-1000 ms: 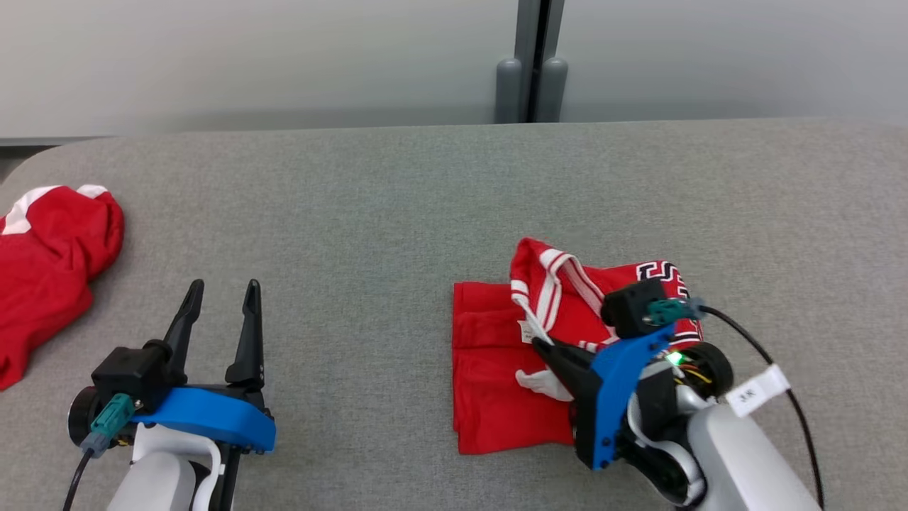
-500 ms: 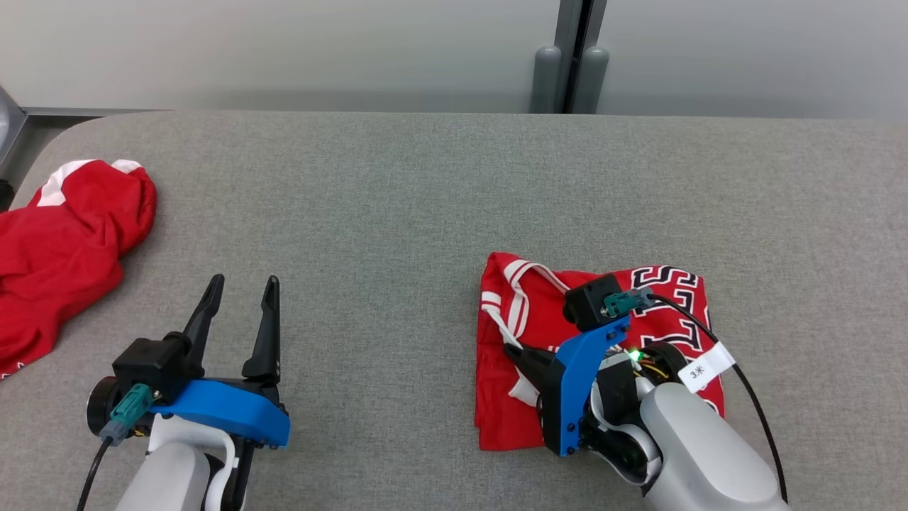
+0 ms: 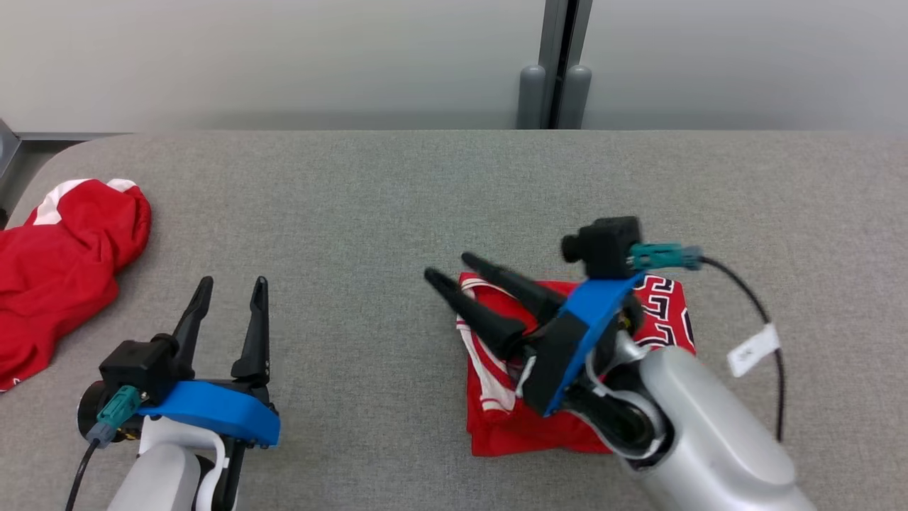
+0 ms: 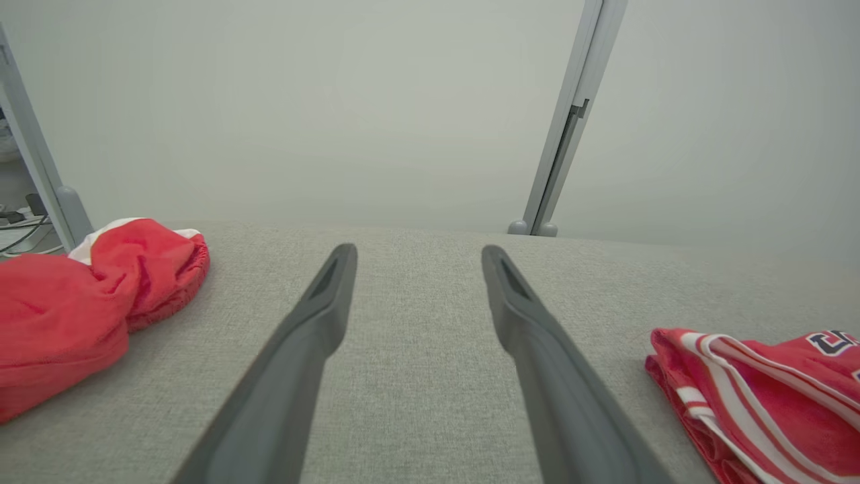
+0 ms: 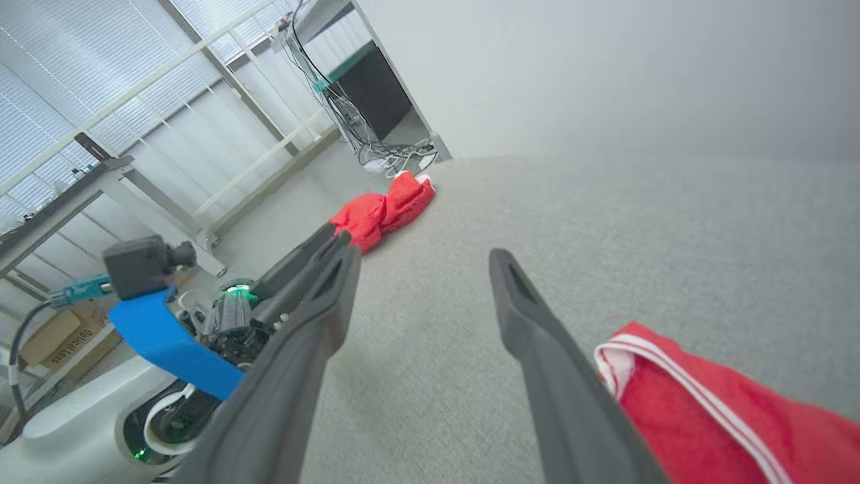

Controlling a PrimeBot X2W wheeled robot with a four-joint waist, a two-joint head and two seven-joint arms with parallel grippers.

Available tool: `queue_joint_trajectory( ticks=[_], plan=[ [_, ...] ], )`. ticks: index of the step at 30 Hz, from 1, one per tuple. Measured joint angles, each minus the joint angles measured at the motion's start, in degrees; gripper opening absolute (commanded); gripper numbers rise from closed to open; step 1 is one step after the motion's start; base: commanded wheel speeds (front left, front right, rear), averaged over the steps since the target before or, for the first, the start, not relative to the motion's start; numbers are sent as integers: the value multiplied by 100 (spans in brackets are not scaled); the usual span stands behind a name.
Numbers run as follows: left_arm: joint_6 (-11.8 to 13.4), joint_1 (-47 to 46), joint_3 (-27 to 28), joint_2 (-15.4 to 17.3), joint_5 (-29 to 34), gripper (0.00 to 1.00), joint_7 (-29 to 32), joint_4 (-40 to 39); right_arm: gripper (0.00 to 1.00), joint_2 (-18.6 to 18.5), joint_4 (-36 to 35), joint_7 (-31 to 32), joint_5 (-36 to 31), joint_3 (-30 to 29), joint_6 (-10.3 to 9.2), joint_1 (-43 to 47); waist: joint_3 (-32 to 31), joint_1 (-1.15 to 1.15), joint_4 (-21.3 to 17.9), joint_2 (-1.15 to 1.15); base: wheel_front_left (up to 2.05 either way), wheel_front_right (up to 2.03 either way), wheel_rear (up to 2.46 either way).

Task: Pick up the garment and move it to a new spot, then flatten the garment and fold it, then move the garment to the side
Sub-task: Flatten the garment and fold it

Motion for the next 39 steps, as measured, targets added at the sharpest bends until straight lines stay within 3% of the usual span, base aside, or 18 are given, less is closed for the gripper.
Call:
queue_joint_trajectory(
  ticks=[3,5,8,12,15,16,17,19,23,29,35,39],
  plan=[
    [35,75,76,66,-40,100,-20,-32,100,-413,-670,-221,-275,-530,1,244,-63,0,-47,0,0,0,0],
    [40,132,115,82,-47,100,-27,-69,100,-725,-862,-311,-675,-1023,0,594,-97,0,-74,0,0,0,0],
    [42,187,152,100,-49,100,-43,-116,100,-913,-971,-465,-1334,-1793,-1,1138,-147,0,-101,0,0,0,0],
    [58,259,177,116,-74,100,-45,-144,100,-915,-954,-739,-2340,-2408,-1,1755,-183,0,-124,0,0,0,0],
    [58,265,178,101,-89,100,-51,-153,100,-680,-799,-916,-2920,-2465,-1,2051,-186,0,-132,0,0,0,0],
    [58,267,180,101,-90,100,-51,-156,82,-582,-725,-937,-3021,-2407,-1,2121,-179,0,-135,0,0,0,0],
    [58,268,183,101,-90,100,-51,-159,42,-512,-633,-950,-3132,-2314,0,2159,-169,0,-137,0,0,0,0],
    [58,268,189,104,-90,100,-52,-165,0,-396,-419,-950,-3299,-2093,0,2163,-139,0,-137,0,0,0,0],
    [58,264,200,120,-91,100,-52,-160,0,-223,154,-788,-3667,-1571,0,1979,-91,0,-121,0,0,0,0],
    [66,214,162,86,-89,100,-53,-136,0,8,1012,-692,-3485,-364,0,1433,-76,0,-16,0,0,0,0],
    [33,154,137,80,-93,100,-59,-85,0,22,1326,-559,-2509,989,0,1098,-44,0,94,0,0,0,0],
    [27,152,151,79,-98,100,-60,-57,0,29,1065,-765,-1460,1416,0,968,-25,0,106,0,0,0,0]
  ],
)
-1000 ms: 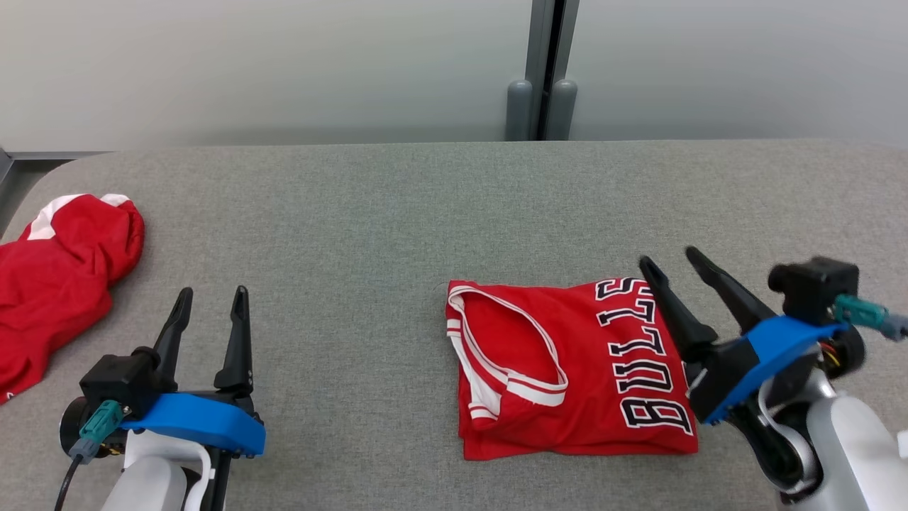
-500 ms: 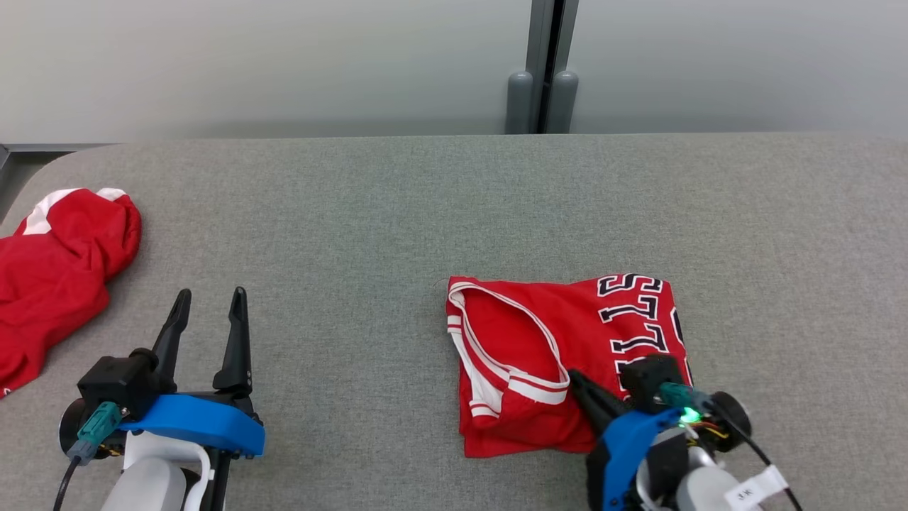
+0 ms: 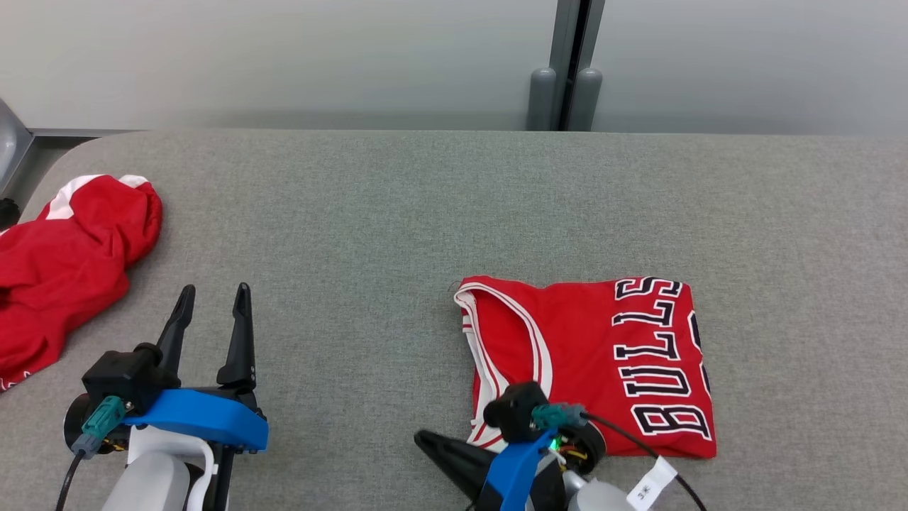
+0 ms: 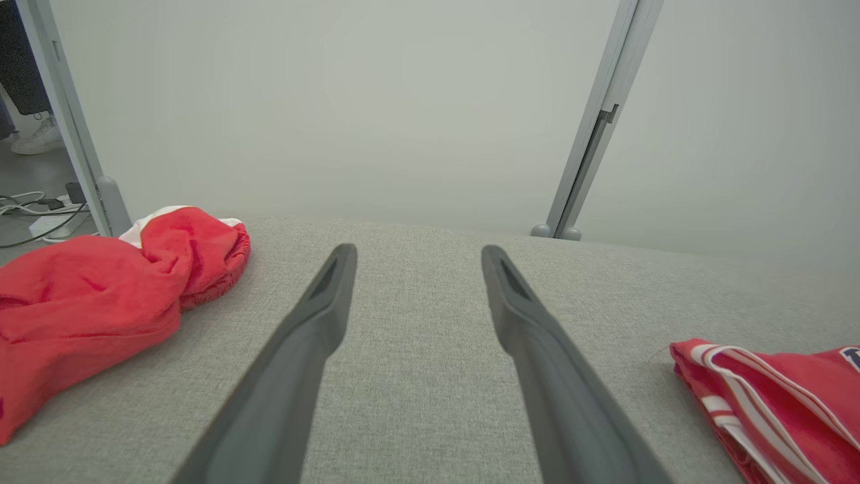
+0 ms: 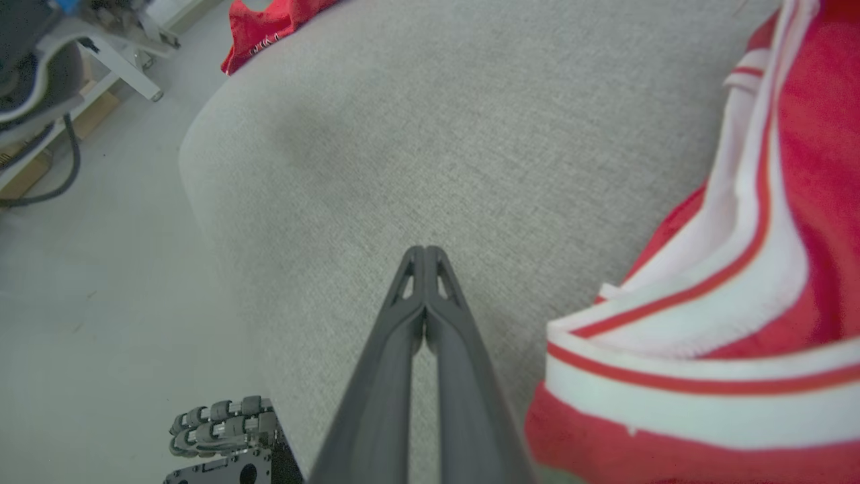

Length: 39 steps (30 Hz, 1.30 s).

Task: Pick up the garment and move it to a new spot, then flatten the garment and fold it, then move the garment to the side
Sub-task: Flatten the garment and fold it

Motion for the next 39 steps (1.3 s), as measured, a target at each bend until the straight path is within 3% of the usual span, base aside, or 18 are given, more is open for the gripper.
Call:
queue_joint_trajectory(
  ticks=[4,5,6,12,17,21,28,39],
  plan=[
    [13,5,55,4,-7,100,0,1,0,-1,-365,-554,374,-267,0,-266,-31,0,-53,0,0,0,0],
    [18,13,67,5,-8,100,-1,-7,37,7,-447,-714,374,-433,0,-270,-46,0,-76,0,0,0,0],
    [30,29,91,16,-7,100,-1,-25,100,1,-545,-872,331,-623,0,-270,-62,0,-104,0,0,0,0],
    [109,259,238,-4,62,100,-8,-201,100,-414,-1252,-1415,-454,-2298,-1,90,-228,0,-295,0,0,0,0],
    [157,521,307,-46,123,100,-9,-302,100,-504,-1737,-1241,-1176,-3601,0,803,-404,0,-454,0,0,0,0],
    [158,719,383,-86,213,100,-9,-381,100,-476,-2008,-1006,-1481,-4169,-1,1254,-541,0,-562,0,0,0,0],
    [149,1068,483,-178,271,100,-9,-397,100,-434,-2112,-879,-1651,-4510,0,1601,-755,-1,-720,0,0,0,0],
    [73,1072,480,-241,320,100,-9,-153,100,-412,-1739,-787,-1715,-4524,0,1514,-856,-1,-749,0,0,0,0]
  ],
)
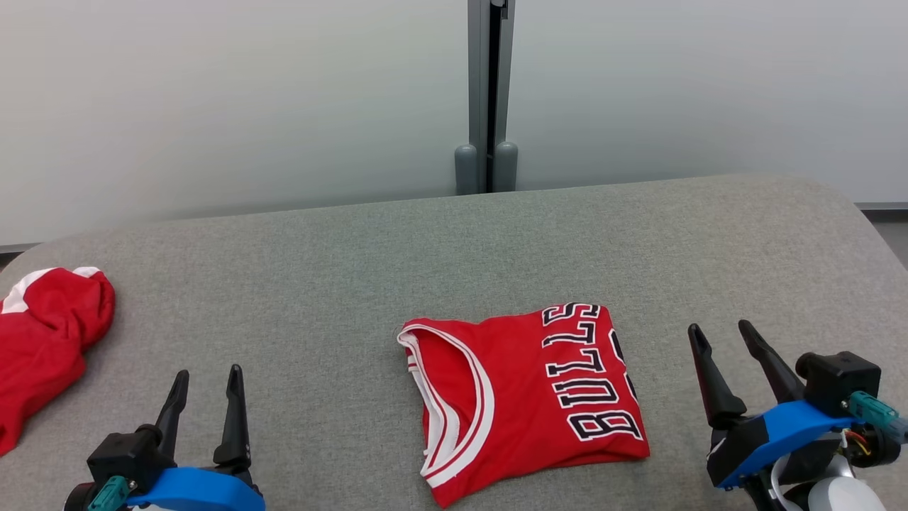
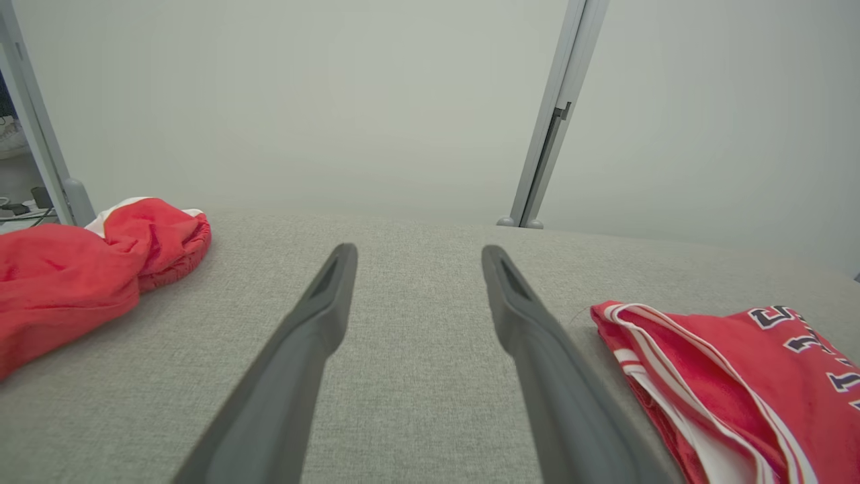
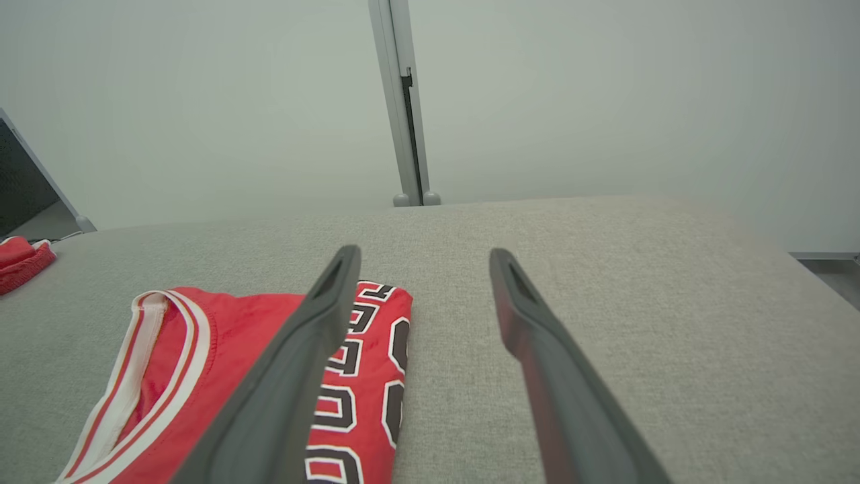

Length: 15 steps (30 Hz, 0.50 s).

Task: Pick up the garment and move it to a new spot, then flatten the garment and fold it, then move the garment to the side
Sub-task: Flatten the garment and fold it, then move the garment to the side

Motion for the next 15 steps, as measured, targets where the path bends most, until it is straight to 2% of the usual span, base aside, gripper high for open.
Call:
queue_joint_trajectory(
  ticks=[15],
  plan=[
    [-60,-19,62,-21,24,100,0,59,100,75,131,47,103,19,0,-26,40,0,-10,0,0,0,0]
  ],
)
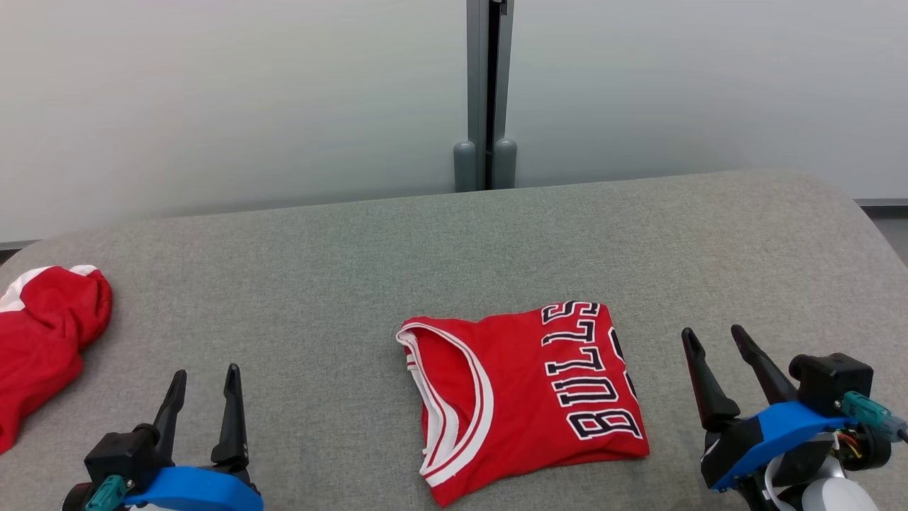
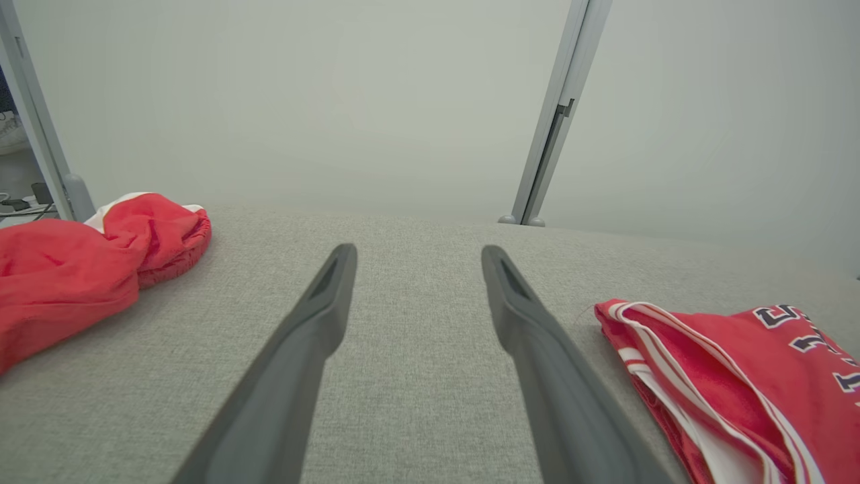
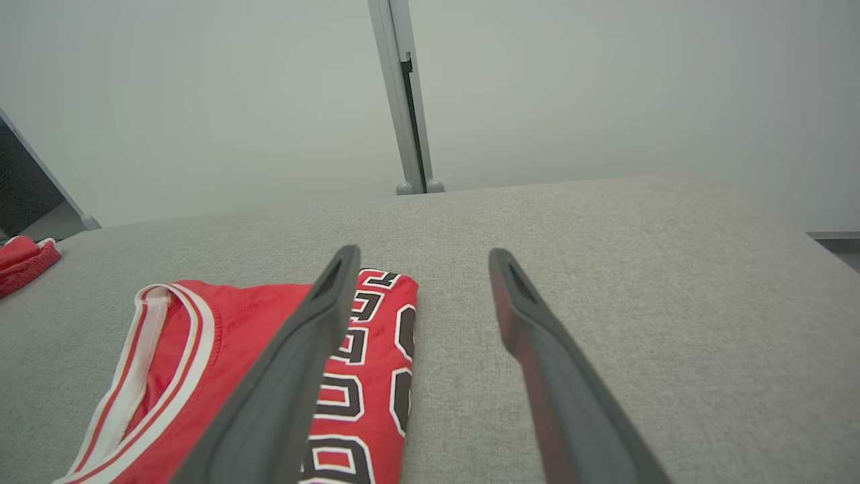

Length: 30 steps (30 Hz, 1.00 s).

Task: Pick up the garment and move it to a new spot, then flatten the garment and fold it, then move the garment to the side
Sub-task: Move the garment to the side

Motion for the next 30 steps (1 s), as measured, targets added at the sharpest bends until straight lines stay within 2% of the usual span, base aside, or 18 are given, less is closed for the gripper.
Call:
queue_joint_trajectory(
  ticks=[8,12,16,22,25,30],
  plan=[
    [0,-1,54,-19,20,100,0,-101,100,-46,0,324,29,164,0,-107,72,0,30,0,0,0,0],
    [-4,-58,55,-19,62,100,0,-178,100,-56,227,1335,79,292,0,-396,168,0,73,0,0,0,0],
    [-16,-198,31,-21,83,100,0,-249,100,26,513,2466,59,115,-1,-803,290,0,180,0,0,0,0],
    [-69,-416,-76,-81,156,100,0,-338,100,125,1136,3442,-171,-209,0,-1297,541,0,432,0,0,0,0],
    [-108,-478,-113,-107,171,100,0,-333,100,180,1507,3662,-330,-419,-1,-1500,666,1,577,0,0,0,0],
    [-168,-623,-167,-137,219,100,0,-311,100,269,2071,3679,-390,-601,0,-1767,845,1,812,0,0,0,0]
  ],
)
